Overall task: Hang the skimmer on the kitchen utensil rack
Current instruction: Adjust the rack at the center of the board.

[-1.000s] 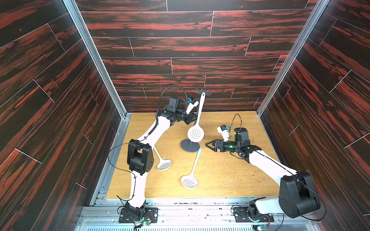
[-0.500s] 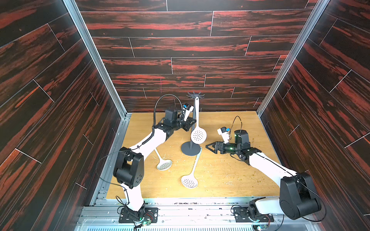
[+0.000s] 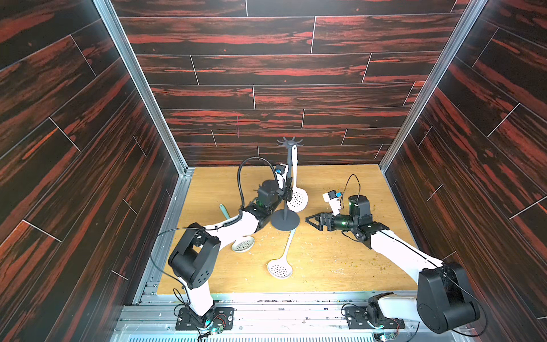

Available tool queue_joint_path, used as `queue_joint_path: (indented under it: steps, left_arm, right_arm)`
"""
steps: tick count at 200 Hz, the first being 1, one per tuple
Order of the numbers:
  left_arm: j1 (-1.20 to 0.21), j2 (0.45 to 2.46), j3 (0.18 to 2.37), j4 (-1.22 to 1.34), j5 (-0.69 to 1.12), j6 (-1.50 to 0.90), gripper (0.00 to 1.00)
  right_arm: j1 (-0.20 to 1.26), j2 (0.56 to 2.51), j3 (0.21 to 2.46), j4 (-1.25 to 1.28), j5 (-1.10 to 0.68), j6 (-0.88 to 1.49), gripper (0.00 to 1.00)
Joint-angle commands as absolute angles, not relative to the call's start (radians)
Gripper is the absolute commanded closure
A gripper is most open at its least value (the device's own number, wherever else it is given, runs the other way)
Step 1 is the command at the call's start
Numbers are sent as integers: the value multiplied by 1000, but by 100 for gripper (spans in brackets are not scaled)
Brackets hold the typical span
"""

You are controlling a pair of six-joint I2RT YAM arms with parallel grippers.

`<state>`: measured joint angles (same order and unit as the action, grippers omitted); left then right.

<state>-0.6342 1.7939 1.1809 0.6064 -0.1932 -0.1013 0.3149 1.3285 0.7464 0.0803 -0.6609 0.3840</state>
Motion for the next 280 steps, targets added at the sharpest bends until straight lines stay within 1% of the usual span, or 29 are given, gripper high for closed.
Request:
queue_joint_path:
  steps: [1,26,38,85,127,179,200,224,249,280]
  left_arm:
    - [-642,1856,1146,678,-439,-43,100]
    - [-678,1910,1135,773,-571,-2,100]
    - [-689,1936,1139,807,-603,10,100]
    - [-702,2021,1158,879,-639,40,100]
    - [-707,2097,1156,1005,-634,135,100]
    - [-716,2070,1126,973,-626,157,100]
    - [-719,2047,1103,945,-674,176,100]
    - [-720,2016,1052,954,-723,181,91]
    - [-720,1979,1002,948,-722,174,83]
    - [-726,1928,964,918,-706,162,78]
  right_arm:
    - [319,1306,724,61,-661,376,2]
    - [319,1302,708,75,-667,380,2]
    - [319,1304,703,78,-672,379,2]
    - [319,1305,696,76,-672,367,2]
    - [319,1313,694,72,-671,363,2]
    - [319,1313,657,135,-665,419,2]
    - [320,1306,626,173,-659,449,1]
    - [324,1280,586,204,-625,484,2]
    - [334,1263,548,243,-607,526,1]
    - [357,1267,503,309,-592,595,2]
